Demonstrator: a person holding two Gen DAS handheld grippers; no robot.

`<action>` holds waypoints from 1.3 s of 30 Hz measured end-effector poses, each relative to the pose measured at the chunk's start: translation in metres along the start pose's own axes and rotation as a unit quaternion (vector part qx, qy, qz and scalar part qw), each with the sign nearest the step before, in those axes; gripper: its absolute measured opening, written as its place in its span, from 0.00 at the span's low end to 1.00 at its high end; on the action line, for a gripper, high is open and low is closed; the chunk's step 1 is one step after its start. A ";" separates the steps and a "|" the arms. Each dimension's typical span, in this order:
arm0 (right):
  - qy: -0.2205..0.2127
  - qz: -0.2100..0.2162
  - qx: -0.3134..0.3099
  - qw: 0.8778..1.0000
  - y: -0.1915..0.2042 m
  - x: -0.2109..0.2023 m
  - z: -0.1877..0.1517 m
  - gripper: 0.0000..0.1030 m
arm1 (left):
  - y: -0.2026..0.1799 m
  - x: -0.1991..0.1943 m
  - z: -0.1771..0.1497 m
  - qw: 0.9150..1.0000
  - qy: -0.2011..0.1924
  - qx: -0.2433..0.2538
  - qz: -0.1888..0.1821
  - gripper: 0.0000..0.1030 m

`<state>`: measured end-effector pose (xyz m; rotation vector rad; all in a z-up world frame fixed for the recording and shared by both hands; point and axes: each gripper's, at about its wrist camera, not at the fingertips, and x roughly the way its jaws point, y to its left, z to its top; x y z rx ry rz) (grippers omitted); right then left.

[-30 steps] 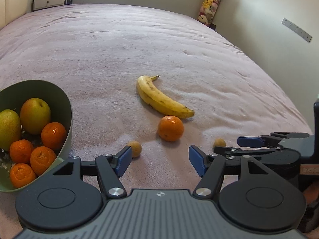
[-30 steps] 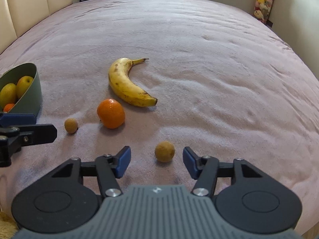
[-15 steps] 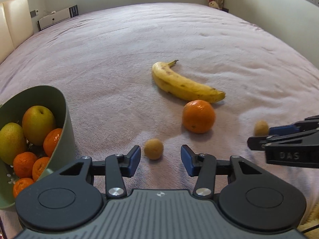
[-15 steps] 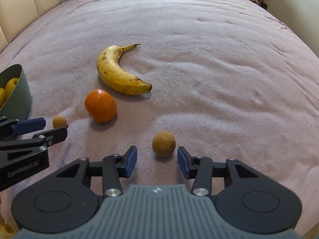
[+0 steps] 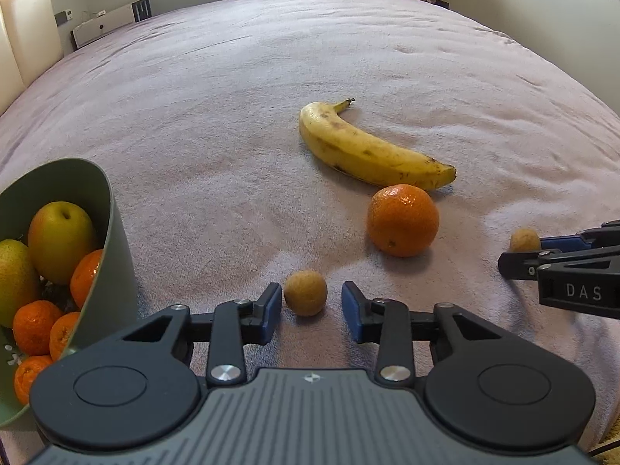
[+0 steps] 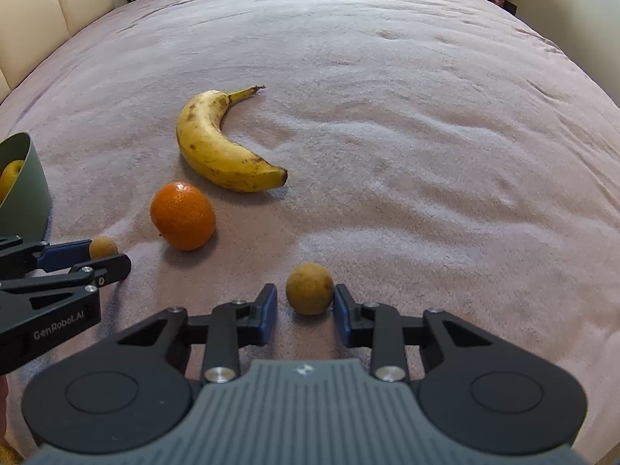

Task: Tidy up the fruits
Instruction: 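Grasp a small brown fruit with the left tool while the right tool grasps another, then carry both small brown fruits over the green colander with both tools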

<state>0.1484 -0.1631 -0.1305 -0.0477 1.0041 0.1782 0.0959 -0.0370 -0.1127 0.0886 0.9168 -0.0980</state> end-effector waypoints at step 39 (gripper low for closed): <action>-0.081 0.038 -0.076 0.993 0.045 -0.051 0.012 0.22 | 0.011 -0.084 0.030 1.000 -0.030 -0.006 -0.006 0.26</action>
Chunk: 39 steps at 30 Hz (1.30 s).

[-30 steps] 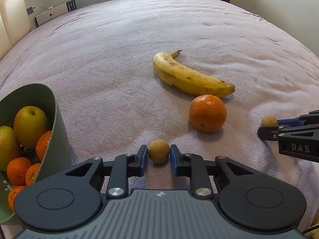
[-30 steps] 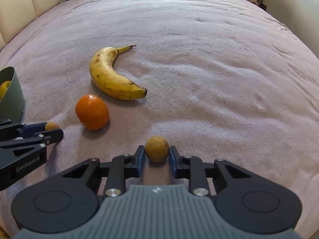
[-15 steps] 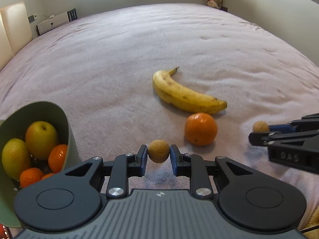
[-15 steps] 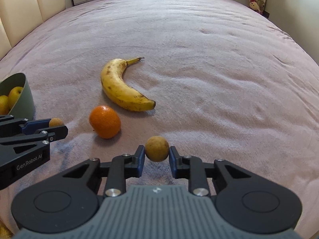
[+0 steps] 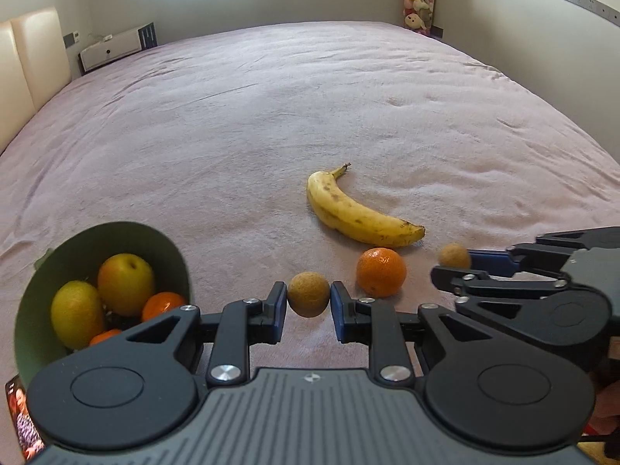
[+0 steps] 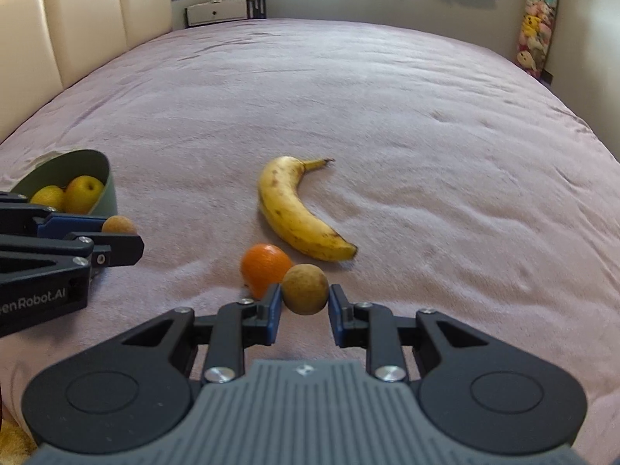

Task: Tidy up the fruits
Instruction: 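Carry both small brown fruits over the green colander with both tools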

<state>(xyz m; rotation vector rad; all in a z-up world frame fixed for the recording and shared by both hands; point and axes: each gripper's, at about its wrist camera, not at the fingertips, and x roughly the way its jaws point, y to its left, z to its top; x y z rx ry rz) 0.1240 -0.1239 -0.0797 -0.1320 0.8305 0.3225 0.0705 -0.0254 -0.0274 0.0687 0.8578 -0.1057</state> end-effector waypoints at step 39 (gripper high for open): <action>-0.043 0.172 -0.236 0.955 0.162 -0.024 0.070 0.21 | 0.129 -0.055 0.009 0.992 -0.003 -0.108 0.058 0.26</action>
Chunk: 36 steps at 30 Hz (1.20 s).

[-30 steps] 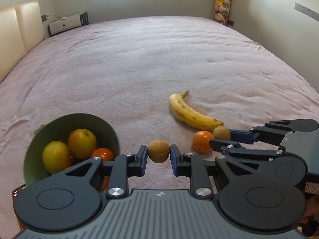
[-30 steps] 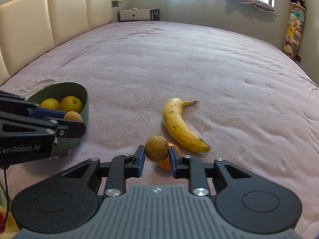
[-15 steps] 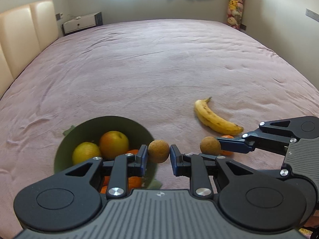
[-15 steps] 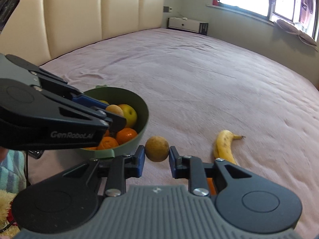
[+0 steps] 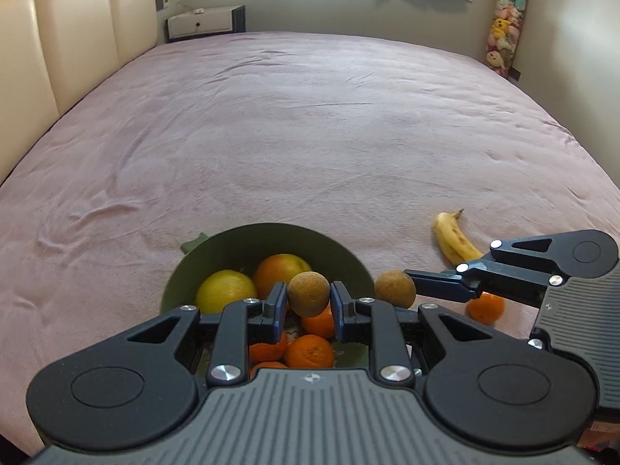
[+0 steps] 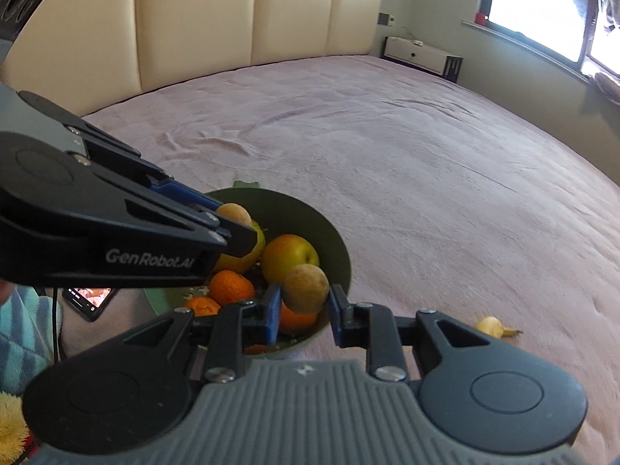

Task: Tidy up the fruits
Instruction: 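Carry both small brown fruits over the green colander with both tools, then open both tools to drop the small fruits into the colander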

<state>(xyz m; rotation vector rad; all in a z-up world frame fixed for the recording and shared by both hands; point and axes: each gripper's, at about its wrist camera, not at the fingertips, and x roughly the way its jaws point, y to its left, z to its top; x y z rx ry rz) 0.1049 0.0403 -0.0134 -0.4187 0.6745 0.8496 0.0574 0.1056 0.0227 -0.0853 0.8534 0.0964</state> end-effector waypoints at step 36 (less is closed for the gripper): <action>0.235 0.135 -0.090 0.958 -0.015 0.111 0.029 0.22 | 0.059 0.101 -0.009 0.968 0.147 -0.182 -0.090 0.26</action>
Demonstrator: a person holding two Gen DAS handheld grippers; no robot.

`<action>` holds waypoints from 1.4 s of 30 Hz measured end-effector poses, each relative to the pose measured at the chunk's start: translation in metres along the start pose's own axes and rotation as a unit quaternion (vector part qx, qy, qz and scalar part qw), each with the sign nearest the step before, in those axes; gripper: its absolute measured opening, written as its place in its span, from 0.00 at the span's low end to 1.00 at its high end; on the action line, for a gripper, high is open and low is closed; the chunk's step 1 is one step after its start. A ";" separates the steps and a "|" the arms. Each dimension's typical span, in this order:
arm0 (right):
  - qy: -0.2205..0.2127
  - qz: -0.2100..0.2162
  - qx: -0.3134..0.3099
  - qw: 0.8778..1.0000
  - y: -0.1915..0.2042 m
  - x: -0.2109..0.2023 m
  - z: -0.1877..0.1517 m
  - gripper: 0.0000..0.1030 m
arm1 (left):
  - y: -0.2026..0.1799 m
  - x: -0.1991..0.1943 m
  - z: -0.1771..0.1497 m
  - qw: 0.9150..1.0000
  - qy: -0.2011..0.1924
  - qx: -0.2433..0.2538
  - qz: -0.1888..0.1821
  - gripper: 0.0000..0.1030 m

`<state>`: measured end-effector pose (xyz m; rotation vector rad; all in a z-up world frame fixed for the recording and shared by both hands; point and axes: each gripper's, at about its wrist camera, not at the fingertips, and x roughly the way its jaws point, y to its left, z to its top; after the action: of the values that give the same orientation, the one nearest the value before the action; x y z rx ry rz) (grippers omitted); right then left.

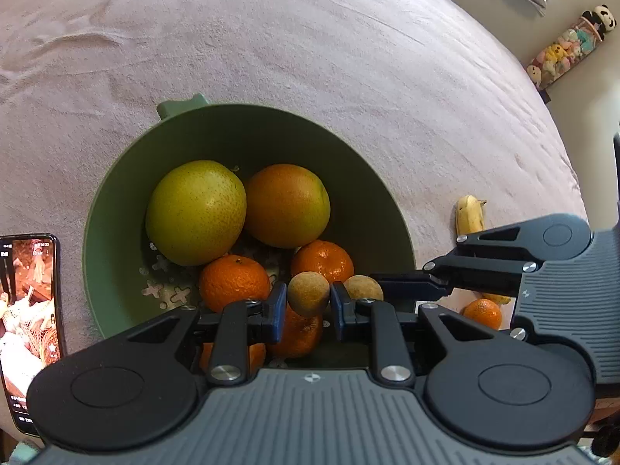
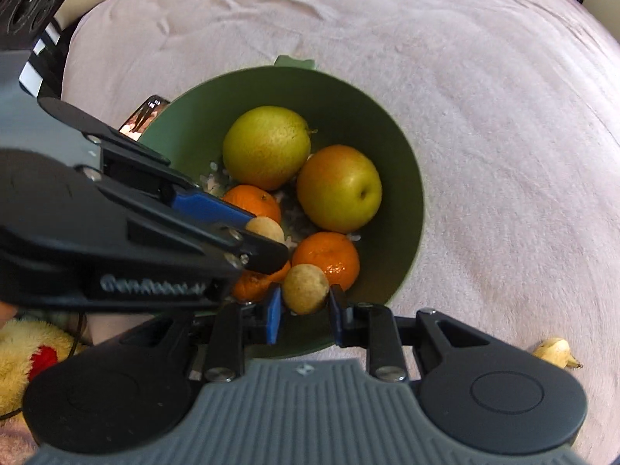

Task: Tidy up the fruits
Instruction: 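Open both tools to drop the small fruits into the colander, then move both open tools back toward the banana and mandarin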

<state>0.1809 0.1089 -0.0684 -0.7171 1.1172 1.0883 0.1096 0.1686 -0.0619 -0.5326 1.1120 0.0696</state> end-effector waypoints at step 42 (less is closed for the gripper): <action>-0.063 -0.062 0.032 0.996 0.013 -0.039 -0.021 0.41 | -0.032 -0.040 -0.008 0.996 -0.069 0.044 0.025 0.51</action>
<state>0.1594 0.0821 -0.0370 -0.6504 0.9833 0.9751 0.0944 0.1452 -0.0179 -0.4155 0.9880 0.0984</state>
